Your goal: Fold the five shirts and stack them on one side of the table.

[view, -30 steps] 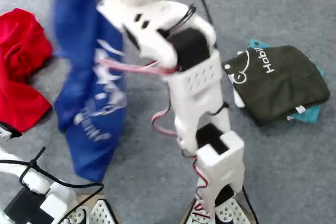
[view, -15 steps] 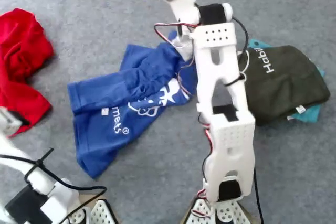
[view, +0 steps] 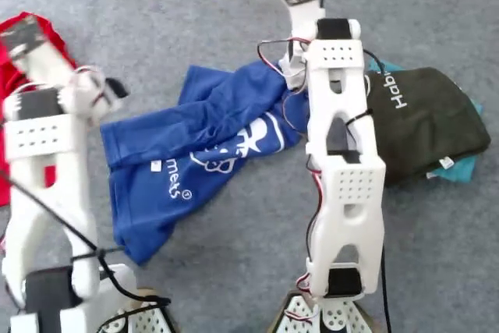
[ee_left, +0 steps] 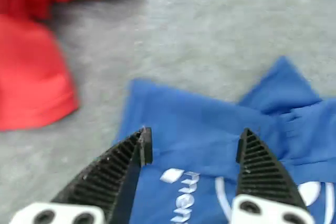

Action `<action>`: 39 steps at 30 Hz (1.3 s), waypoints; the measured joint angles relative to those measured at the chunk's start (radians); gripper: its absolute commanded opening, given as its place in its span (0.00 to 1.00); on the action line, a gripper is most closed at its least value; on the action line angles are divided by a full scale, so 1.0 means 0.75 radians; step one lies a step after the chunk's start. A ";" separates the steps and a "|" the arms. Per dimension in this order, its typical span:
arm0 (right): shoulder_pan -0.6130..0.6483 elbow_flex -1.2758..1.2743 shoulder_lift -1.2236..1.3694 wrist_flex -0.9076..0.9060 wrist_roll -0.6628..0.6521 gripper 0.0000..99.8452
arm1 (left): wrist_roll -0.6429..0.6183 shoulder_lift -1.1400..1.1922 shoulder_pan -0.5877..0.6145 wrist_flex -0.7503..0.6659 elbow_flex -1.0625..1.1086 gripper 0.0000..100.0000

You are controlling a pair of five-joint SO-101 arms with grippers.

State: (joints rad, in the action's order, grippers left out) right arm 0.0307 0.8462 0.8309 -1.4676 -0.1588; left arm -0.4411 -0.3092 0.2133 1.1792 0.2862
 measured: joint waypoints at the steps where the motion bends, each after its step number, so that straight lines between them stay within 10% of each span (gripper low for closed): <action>1: -0.010 0.000 0.035 0.035 0.045 0.01 | -0.018 0.039 -0.023 -0.035 0.000 0.28; 14: -0.041 0.006 0.186 0.168 0.147 0.01 | -0.100 0.391 0.160 0.158 -0.235 0.28; 23: -0.041 0.076 0.254 0.196 0.147 0.01 | 0.231 0.397 0.113 0.487 -0.223 0.27; 39: -0.041 0.080 0.254 0.196 0.147 0.01 | 0.270 0.419 0.072 -0.074 0.192 0.27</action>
State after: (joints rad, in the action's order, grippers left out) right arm 0.0000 0.9060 1.0211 -1.3203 -0.0483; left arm -0.2386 0.0054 0.2670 1.1239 0.4304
